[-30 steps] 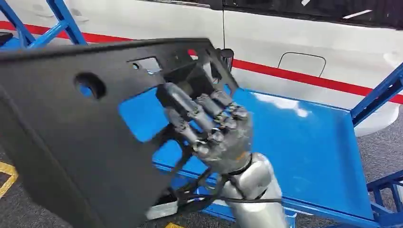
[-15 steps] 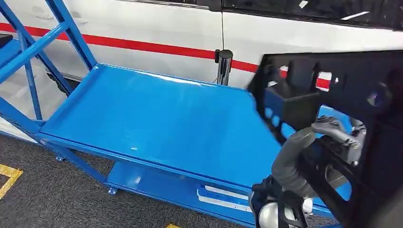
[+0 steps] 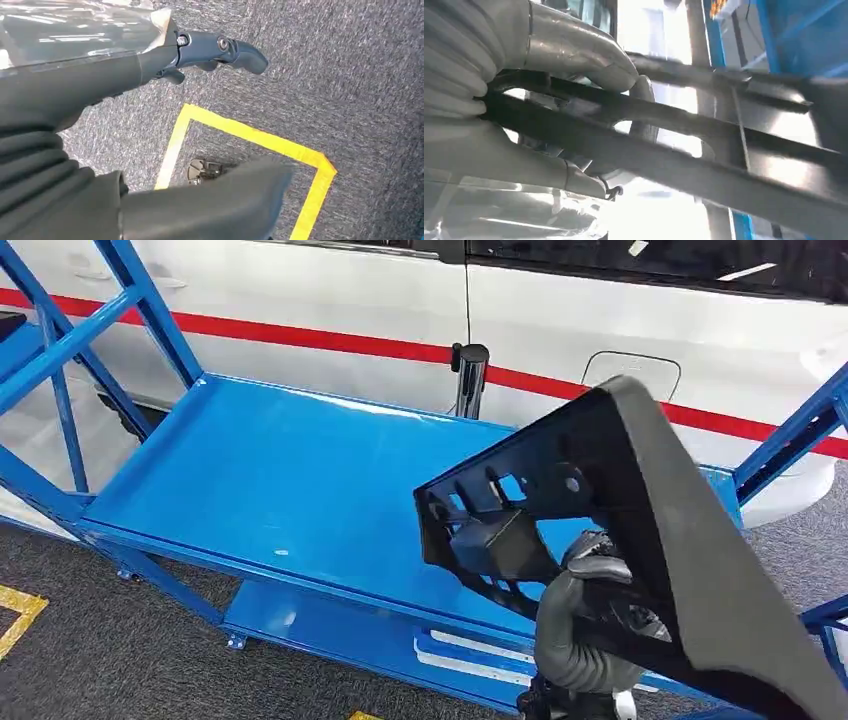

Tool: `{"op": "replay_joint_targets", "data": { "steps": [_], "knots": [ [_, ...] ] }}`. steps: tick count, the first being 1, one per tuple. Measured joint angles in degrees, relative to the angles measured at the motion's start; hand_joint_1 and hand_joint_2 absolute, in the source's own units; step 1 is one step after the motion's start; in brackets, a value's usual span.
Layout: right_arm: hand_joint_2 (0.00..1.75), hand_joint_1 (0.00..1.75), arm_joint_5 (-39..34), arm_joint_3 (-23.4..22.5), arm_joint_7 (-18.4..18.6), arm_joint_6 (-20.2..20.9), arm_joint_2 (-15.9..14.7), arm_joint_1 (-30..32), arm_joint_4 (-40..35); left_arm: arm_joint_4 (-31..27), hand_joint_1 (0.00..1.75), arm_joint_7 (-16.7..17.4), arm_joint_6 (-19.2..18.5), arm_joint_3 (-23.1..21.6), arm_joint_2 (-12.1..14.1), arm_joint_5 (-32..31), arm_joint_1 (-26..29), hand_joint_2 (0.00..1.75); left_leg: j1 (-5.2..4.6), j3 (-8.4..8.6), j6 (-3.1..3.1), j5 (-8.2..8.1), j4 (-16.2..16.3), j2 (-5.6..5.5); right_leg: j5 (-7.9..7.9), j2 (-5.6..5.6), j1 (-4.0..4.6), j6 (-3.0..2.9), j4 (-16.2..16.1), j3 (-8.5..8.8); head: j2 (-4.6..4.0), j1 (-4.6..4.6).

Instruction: Take the parts from the cabinet and place them on the table.

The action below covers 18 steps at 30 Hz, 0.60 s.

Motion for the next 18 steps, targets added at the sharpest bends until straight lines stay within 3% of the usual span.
{"op": "replay_joint_targets", "data": {
  "steps": [7, 18],
  "knots": [
    [1.75, 1.75, -2.16, 0.48, 0.81, 3.27, -1.11, -0.05, 0.07, 0.00, 0.00, 0.02, 0.30, 0.02, 0.02, 0.31, 0.00, 1.75, 0.00, 0.00, 0.00, 0.00, 0.00, 0.00, 0.00, -0.01, 0.00, 0.00, 0.00, 0.02, 0.00, -0.02],
    [1.75, 1.75, -2.38, 0.48, 1.16, 4.21, -1.48, -0.27, 0.04, 0.00, 0.00, 0.02, 0.28, 0.02, 0.20, 0.37, 0.00, 1.75, 0.00, 0.01, 0.00, 0.00, 0.00, 0.00, 0.00, -0.01, 0.00, 0.00, 0.00, 0.02, 0.00, 0.00]
  ]
}}
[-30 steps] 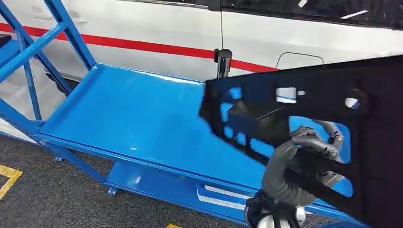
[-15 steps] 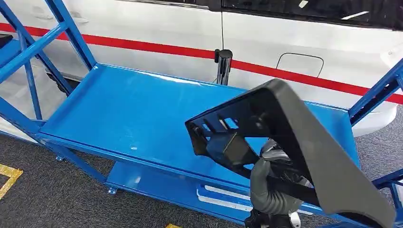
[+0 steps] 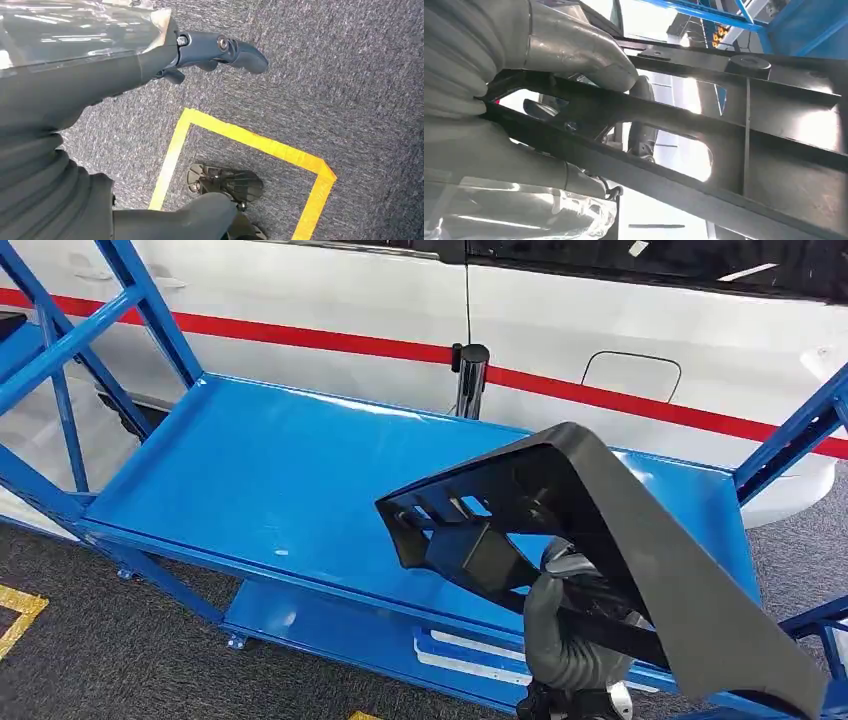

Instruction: Take the parts from the cabinet and place them on the table.

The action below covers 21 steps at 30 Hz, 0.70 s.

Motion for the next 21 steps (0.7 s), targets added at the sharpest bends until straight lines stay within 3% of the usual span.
{"op": "replay_joint_targets", "data": {
  "steps": [15, 21],
  "knots": [
    [1.75, 1.75, 0.61, 0.00, 0.28, 2.34, -0.04, 0.00, -0.15, 0.00, 0.00, -0.48, -1.53, 0.02, 0.00, 0.72, 0.00, 1.75, 0.00, 0.00, 0.00, 0.00, 0.00, 0.00, 0.00, 0.00, 0.00, 0.00, 0.00, 0.00, 0.00, 0.00],
    [1.75, 1.75, -0.15, 0.07, -0.89, 4.00, 0.09, -0.37, -0.37, 0.00, 0.00, -0.57, -2.49, 0.02, 0.31, 0.81, 0.08, 1.75, -0.36, -0.03, 0.72, -0.18, 0.17, -0.01, 0.19, 0.00, -0.59, 0.32, -0.11, 0.03, 0.00, 0.00]
  ]
}}
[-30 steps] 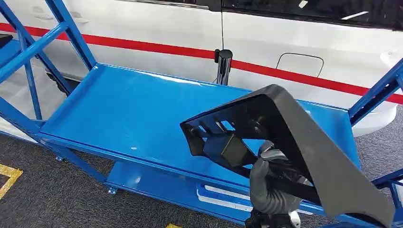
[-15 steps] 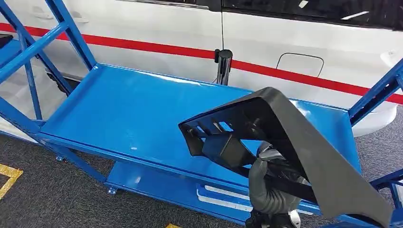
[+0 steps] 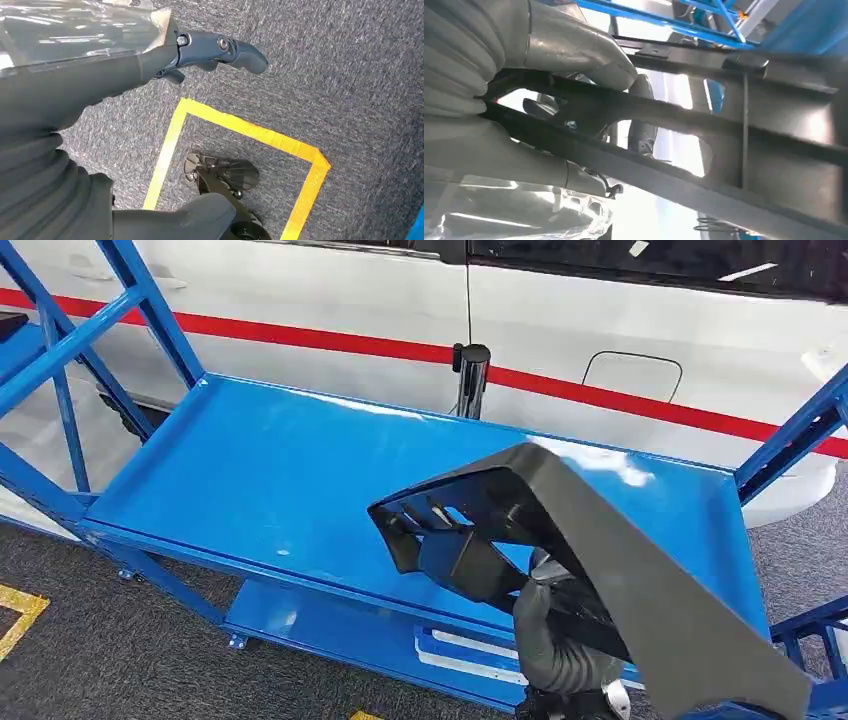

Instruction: Take the parts from the cabinet and place them on the table.

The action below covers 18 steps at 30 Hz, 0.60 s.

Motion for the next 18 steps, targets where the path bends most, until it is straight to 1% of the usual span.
{"op": "replay_joint_targets", "data": {
  "steps": [1, 2, 3, 4, 5, 6, 7, 8, 9, 10, 11, 12, 13, 14, 15, 16, 17, 18],
  "knots": [
    [1.75, 1.75, -0.29, -0.02, -0.33, 0.00, 0.11, -0.28, -0.20, 0.00, 0.00, 0.00, -0.07, 0.00, 0.07, -0.18, 0.03, 1.75, -0.13, -0.01, 0.19, 0.05, -0.01, 0.00, 0.07, 0.00, -0.14, 0.11, -0.06, 0.00, 0.00, -0.04],
    [1.75, 1.75, -0.83, -0.02, -0.53, -0.04, 0.26, -0.71, -0.59, 0.00, 0.00, -0.04, -0.15, 0.00, 0.15, -0.24, 0.04, 1.75, -0.26, -0.01, 0.49, 0.23, -0.16, 0.01, 0.26, 0.01, -0.21, 0.41, -0.35, 0.05, 0.00, -0.04],
    [1.75, 1.75, -1.29, -0.02, -0.59, -0.31, 0.37, -1.19, -0.99, 0.00, 0.00, -0.15, -0.35, 0.00, 0.20, -0.24, 0.04, 1.75, -0.24, 0.18, 1.09, 1.28, -1.05, 0.04, 0.71, 0.02, 0.10, 1.03, -0.51, 0.15, 0.00, -0.09],
    [1.75, 1.75, -1.86, -0.02, -0.68, -1.10, 0.28, -1.67, -1.40, 0.04, 0.00, -0.18, -0.61, -0.02, 0.09, -0.40, 0.02, 1.75, 0.55, 0.75, 1.20, 2.11, -2.07, 0.51, -0.26, -0.05, 0.14, 0.86, 0.30, -0.45, 0.00, -0.07],
    [1.75, 1.75, -2.40, 0.02, -0.86, -2.01, 0.09, -2.40, -1.79, 0.04, 0.00, -0.31, -0.79, -0.02, 0.15, -0.51, 0.03, 1.75, 0.50, 0.75, 1.49, 2.47, -2.76, 0.40, -2.09, -0.10, 0.15, 0.70, 2.37, -1.43, 0.00, 0.15],
    [1.75, 1.75, -2.82, 0.04, -0.94, -2.54, -0.17, -3.09, -2.06, 0.04, 0.00, -0.33, -0.90, -0.02, 0.20, -0.72, 0.03, 1.75, 0.66, 0.49, 1.66, 2.69, -2.78, 0.54, -4.25, -0.07, -0.14, 0.51, 6.38, -3.08, 0.00, 0.39],
    [1.75, 1.75, -3.04, 0.07, -0.99, -3.14, -0.50, -3.41, -2.23, 0.04, 0.00, -0.31, -1.05, -0.02, 0.24, -0.92, 0.04, 1.75, 0.70, 0.28, 1.57, 2.76, -2.75, 0.59, -6.08, -0.09, -0.39, 0.51, 10.55, -4.71, 0.00, 0.42],
    [1.75, 1.75, -3.10, 0.09, -0.99, -3.67, -0.72, -3.54, -2.41, 0.04, 0.00, -0.28, -1.07, -0.02, 0.24, -1.10, 0.08, 1.75, 0.72, 0.03, 1.40, 2.87, -2.75, 0.63, -7.43, -0.10, -0.76, 0.76, 14.38, -6.12, 0.00, 0.48],
    [1.75, 1.75, -3.12, 0.15, -0.99, -4.11, -0.98, -3.71, -2.58, 0.04, 0.00, -0.22, -1.09, -0.02, 0.26, -1.27, 0.15, 1.75, 0.87, -0.14, 1.18, 3.01, -2.73, 0.62, -7.64, -0.12, -1.13, 1.36, 16.03, -6.52, 0.00, 0.44],
    [1.75, 1.75, -3.08, 0.26, -0.99, -4.48, -1.20, -4.00, -2.69, 0.04, 0.00, -0.11, -1.16, -0.02, 0.26, -1.45, 0.20, 1.75, 1.08, -0.28, 0.95, 3.14, -2.71, 0.63, -6.92, -0.14, -1.60, 2.10, 15.03, -5.67, 0.00, 0.46],
    [1.75, 1.75, -2.97, 0.39, -0.99, -5.25, -1.44, -4.45, -2.91, 0.04, 0.00, -0.02, -1.23, -0.04, 0.24, -1.55, 0.22, 1.75, 1.41, -0.45, 0.60, 3.26, -2.63, 0.63, -5.20, -0.22, -2.12, 3.24, 11.22, -3.43, 0.00, 0.44],
    [1.75, 1.75, -2.82, 0.57, -0.99, -5.95, -1.64, -4.91, -3.19, 0.04, 0.00, 0.07, -1.27, -0.04, 0.26, -1.64, 0.21, 1.75, 1.78, -0.61, 0.20, 3.26, -2.39, 0.59, -3.26, -0.39, -2.70, 4.44, 5.93, -0.37, 0.00, 0.46],
    [1.75, 1.75, -2.71, 0.81, -0.99, -6.76, -1.86, -5.49, -3.48, 0.04, 0.00, 0.09, -1.36, -0.04, 0.35, -1.88, 0.22, 1.75, 1.93, -0.83, -0.44, 3.14, -1.87, 0.51, -2.07, -0.60, -3.43, 5.45, 0.63, 2.61, 0.00, 0.52],
    [1.75, 1.75, -2.67, 1.09, -1.01, -7.64, -2.05, -6.07, -3.67, 0.02, 0.00, 0.13, -1.53, -0.04, 0.87, -2.17, 0.23, 1.75, 1.61, -1.46, -1.16, 3.06, -1.53, 0.38, -2.98, 0.11, -2.82, 5.46, -0.04, 3.87, 0.00, 0.85],
    [1.75, 1.75, -2.60, 1.31, -1.01, -8.58, -2.20, -6.21, -4.17, 0.09, 0.00, 0.17, -1.66, -0.09, 0.85, -2.34, 0.21, 1.75, 1.69, -1.54, -1.57, 3.13, -1.25, 0.29, -2.26, 0.70, -2.25, 4.87, 0.65, 3.03, 0.00, 0.81],
    [1.75, 1.75, -2.63, 1.36, -1.01, -9.42, -2.34, -6.65, -4.59, 0.09, 0.00, 0.15, -1.75, -0.22, 0.90, -2.54, 0.20, 1.75, 1.50, -1.70, -1.86, 3.23, -0.70, 0.02, -2.72, 0.65, -2.60, 4.26, 0.28, 2.58, 0.00, 0.75],
    [1.75, 1.75, -2.62, 1.42, -1.01, -10.07, -2.40, -7.02, -4.87, 0.09, 0.00, 0.17, -1.77, -0.41, 0.90, -2.73, 0.23, 1.75, 1.70, -1.93, -1.95, 3.47, -0.74, -0.10, -2.69, 0.68, -2.72, 3.88, 0.72, 2.27, 0.00, 0.28],
    [1.75, 1.75, -2.60, 1.42, -1.01, -10.58, -2.49, -7.38, -5.16, 0.09, 0.00, 0.18, -1.79, -0.46, 0.92, -2.82, 0.35, 1.75, 2.12, -2.11, -2.24, 3.59, -0.69, -0.11, -2.55, 0.65, -2.70, 3.36, 0.81, 2.06, 0.00, 0.31]
  ]
}}
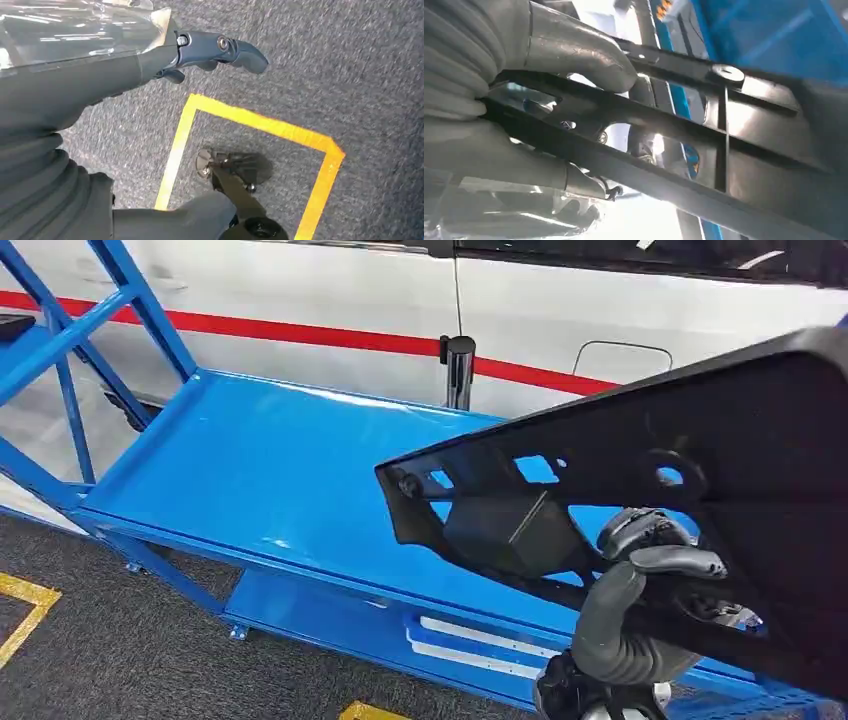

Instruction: Take the parts from the cabinet and place them on the table.

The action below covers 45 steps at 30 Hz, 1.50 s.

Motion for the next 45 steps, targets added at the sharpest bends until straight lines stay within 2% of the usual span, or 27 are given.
{"op": "replay_joint_targets", "data": {
  "steps": [1, 2, 4, 5, 6, 8, 10, 11, 13, 15, 16, 19, 21, 23, 25, 26, 27, 29, 31, 32, 34, 36, 38, 39, 40, 42, 45],
  "knots": [
    [1.75, 1.75, 0.04, 0.04, 0.00, -0.48, -0.07, -0.37, -0.28, 0.02, 0.00, 0.00, -0.06, -0.04, 0.00, -0.24, 0.03, 1.75, 0.41, -0.38, -0.08, -0.83, 0.64, 0.12, 0.39, -0.09, 0.02, -0.78, -0.14, -0.57, 0.00, -0.07],
    [1.75, 1.75, 0.09, 0.24, 0.00, -0.92, -0.09, -0.67, -0.52, 0.02, 0.00, 0.00, -0.09, -0.09, 0.00, -0.42, 0.02, 1.75, 0.30, -1.20, 0.08, -3.26, 2.66, 0.47, 0.75, -0.14, 0.31, -1.39, -0.17, -0.68, 0.00, -0.24],
    [1.75, 1.75, 0.11, 0.39, 0.00, -1.27, -0.15, -1.04, -0.94, 0.04, 0.00, -0.02, -0.17, -0.42, 0.00, -0.48, -0.05, 1.75, -0.01, -4.30, 0.25, -9.32, 10.99, 0.42, 1.52, -0.30, 1.06, -2.62, -0.14, -1.74, 0.00, -0.53],
    [1.75, 1.75, 0.11, 0.46, 0.00, -1.46, -0.22, -1.05, -1.05, 0.06, 0.00, -0.02, -0.17, -0.48, 0.04, -0.48, -0.05, 1.75, -0.16, -5.76, 0.42, -11.43, 15.48, 0.43, 1.86, -0.42, 1.53, -3.07, -0.11, -2.28, 0.00, -0.41],
    [1.75, 1.75, 0.11, 0.52, 0.00, -1.51, -0.31, -1.05, -1.07, 0.07, 0.00, -0.02, -0.17, -0.50, 0.04, -0.48, -0.05, 1.75, -0.37, -6.36, 0.76, -12.00, 18.22, 0.43, 2.23, -0.49, 2.01, -3.45, -0.09, -2.78, 0.00, -0.44],
    [1.75, 1.75, 0.11, 0.74, 0.00, -1.53, -0.46, -1.12, -1.13, 0.07, 0.00, -0.02, -0.17, -0.74, 0.04, -0.48, -0.04, 1.75, -1.05, -3.98, 2.03, -9.35, 16.02, 0.41, 2.93, -0.52, 2.81, -3.77, -0.09, -3.59, 0.00, -0.41],
    [1.75, 1.75, 0.11, 0.87, 0.00, -1.53, -0.46, -1.35, -1.31, 0.07, 0.00, -0.02, -0.22, -1.00, 0.11, -0.48, -0.11, 1.75, -2.32, 2.47, 4.12, -5.77, 6.21, 0.35, 3.67, -0.46, 3.23, -3.86, -0.10, -4.22, 0.00, -0.39],
    [1.75, 1.75, 0.11, 0.90, 0.00, -1.55, -0.46, -1.35, -1.44, 0.04, 0.00, -0.02, -0.22, -1.01, 0.33, -0.48, -0.22, 1.75, -3.10, 5.11, 5.18, -6.56, 1.76, 0.44, 3.93, -0.52, 3.15, -3.78, -0.09, -4.24, 0.00, -0.39],
    [1.75, 1.75, 0.13, 0.90, 0.00, -1.53, -0.50, -1.57, -1.55, 0.07, 0.00, -0.07, -0.26, -1.07, 0.42, -0.52, -0.29, 1.75, -3.55, 5.80, 4.83, -6.10, 0.32, 0.53, 4.57, -0.81, 2.98, -2.86, -0.21, -4.30, 0.00, -0.42],
    [1.75, 1.75, 0.13, 0.92, 0.00, -1.55, -0.52, -1.68, -1.73, 0.07, 0.00, -0.06, -0.26, -1.09, 0.44, -0.52, -0.29, 1.75, -4.00, 5.56, 5.49, -5.19, -0.17, 0.49, 5.54, -0.91, 2.64, -2.26, -0.72, -4.35, 0.00, -0.52],
    [1.75, 1.75, 0.13, 0.92, 0.00, -1.55, -0.55, -1.69, -1.86, 0.11, 0.00, -0.07, -0.26, -1.11, 0.44, -0.52, -0.32, 1.75, -3.33, 5.04, 5.53, -3.65, -1.76, 0.76, 5.68, -0.91, 3.36, -2.07, -0.73, -4.68, 0.00, -0.50],
    [1.75, 1.75, 0.11, 1.03, 0.00, -1.64, -0.81, -1.94, -1.97, 0.11, 0.00, -0.04, -0.26, -1.14, 0.44, -0.52, -0.51, 1.75, -2.98, 3.39, 5.24, -1.30, -2.54, 1.21, -1.95, -0.90, 2.87, -2.92, 6.60, -7.58, 0.00, -0.09],
    [1.75, 1.75, 0.02, 1.09, 0.00, -2.03, -1.01, -1.95, -1.97, 0.26, 0.00, -0.02, -0.33, -1.16, 0.42, -0.52, -0.51, 1.75, -2.83, 1.73, 5.00, -0.06, -2.43, 1.39, -4.92, -0.92, 2.20, -2.30, 13.96, -9.07, 0.00, -0.04],
    [1.75, 1.75, 0.09, 1.20, 0.00, -2.67, -1.18, -1.96, -1.97, 0.35, 0.00, 0.00, -0.35, -1.16, 0.37, -0.52, -0.51, 1.75, -2.42, -0.06, 4.36, 1.25, -2.33, 1.53, -2.60, -0.94, 1.48, -0.19, 14.46, -7.11, 0.00, -0.02],
    [1.75, 1.75, 0.17, 1.29, 0.00, -3.01, -1.42, -2.18, -1.97, 0.39, 0.00, 0.00, -0.46, -1.18, 0.37, -0.52, -0.52, 1.75, -1.90, -1.79, 3.51, 2.22, -1.69, 1.58, 0.40, -1.02, 0.70, 1.68, 6.55, -1.24, 0.00, -0.02],
    [1.75, 1.75, 0.20, 1.33, 0.00, -3.21, -1.49, -2.39, -1.97, 0.39, 0.00, 0.00, -0.48, -1.18, 0.37, -0.52, -0.53, 1.75, -1.89, -2.43, 3.07, 2.51, -0.95, 1.55, -0.07, -1.10, 0.29, 1.81, 1.49, 2.32, 0.00, 0.11],
    [1.75, 1.75, 0.20, 1.40, 0.00, -3.39, -1.51, -2.66, -1.97, 0.39, 0.00, 0.00, -0.48, -1.18, 0.50, -0.52, -0.52, 1.75, -2.04, -3.35, 2.78, 2.62, -0.22, 1.46, -1.75, -0.97, 0.88, 1.56, -2.53, 5.27, 0.00, 0.29],
    [1.75, 1.75, 0.26, 1.42, 0.00, -3.71, -1.70, -2.65, -1.97, 0.42, 0.00, 0.02, -0.50, -1.20, 0.48, -0.57, -0.53, 1.75, -2.06, -3.38, 1.99, 3.52, -0.02, 1.39, -1.96, -0.95, 1.45, 0.30, -2.59, 3.83, 0.00, 0.09],
    [1.75, 1.75, 0.15, 1.46, 0.00, -3.85, -1.90, -2.69, -1.94, 0.42, 0.00, 0.00, -0.50, -1.20, 0.50, -0.57, -0.38, 1.75, -1.55, -3.56, 1.58, 4.12, -0.10, 1.27, -1.22, -1.10, 0.86, -0.97, -2.62, 3.26, 0.00, -0.18],
    [1.75, 1.75, 0.02, 1.60, 0.00, -3.89, -1.95, -2.82, -1.92, 0.42, 0.00, -0.02, -0.50, -1.20, 0.50, -0.57, -0.39, 1.75, -1.19, -4.19, 1.35, 2.12, 0.90, 1.06, -0.66, -1.30, 0.78, -1.76, -2.61, 2.90, 0.00, -0.22],
    [1.75, 1.75, -0.08, 1.97, 0.00, -3.87, -2.01, -2.85, -1.92, 0.50, 0.00, -0.02, -0.53, -1.20, 0.42, -0.63, -0.35, 1.75, -1.19, -6.00, 1.03, -5.92, 7.64, 0.93, 0.55, -1.36, 1.17, -3.42, -2.58, 1.47, 0.00, -0.35],
    [1.75, 1.75, -0.35, 2.49, 0.00, -3.74, -2.16, -2.74, -1.83, 0.50, 0.00, -0.02, -0.52, -1.20, 0.44, -0.59, -0.39, 1.75, -1.14, -7.70, 0.73, -10.10, 15.80, 0.76, 1.89, -1.38, 1.61, -3.62, -2.47, 0.28, 0.00, -0.28],
    [1.75, 1.75, -0.50, 2.75, 0.00, -3.54, -2.34, -2.43, -1.66, 0.50, 0.00, -0.02, -0.50, -1.20, 0.42, -0.59, -0.38, 1.75, -1.05, -6.48, 0.75, -7.76, 17.55, 0.70, 3.08, -1.35, 1.83, -3.45, -2.40, -1.26, 0.00, -0.31],
    [1.75, 1.75, -0.61, 2.80, 0.00, -3.48, -2.38, -2.28, -1.57, 0.52, 0.00, -0.02, -0.50, -1.20, 0.39, -0.59, -0.40, 1.75, -0.96, -4.21, 0.87, -5.62, 15.09, 0.71, 3.55, -1.33, 1.85, -3.21, -2.32, -1.93, 0.00, -0.33],
    [1.75, 1.75, -0.53, 2.82, 0.00, -3.45, -2.43, -2.19, -1.49, 0.55, 0.00, -0.02, -0.50, -1.22, 0.37, -0.59, -0.44, 1.75, -0.90, -0.29, 1.08, -3.84, 9.97, 0.69, 4.00, -1.30, 1.86, -2.93, -2.25, -2.47, 0.00, -0.33],
    [1.75, 1.75, 0.11, 2.82, 0.00, -3.52, -2.40, -1.91, -1.40, 0.55, 0.00, -0.04, -0.50, -1.22, 0.37, -0.59, -0.63, 1.75, -1.09, 6.23, 1.43, -4.79, 0.77, 0.15, 4.66, -1.29, 2.14, -2.28, -2.09, -3.02, 0.00, -0.35],
    [1.75, 1.75, 0.48, 2.86, 0.00, -3.52, -2.43, -1.45, -1.33, 0.55, 0.00, -0.13, -0.50, -1.22, 0.35, -0.63, -0.66, 1.75, -1.97, 6.15, 1.88, -5.00, -1.01, 0.10, 6.17, -1.55, 1.82, -0.93, -2.22, -3.63, 0.00, -0.28]
  ]
}}
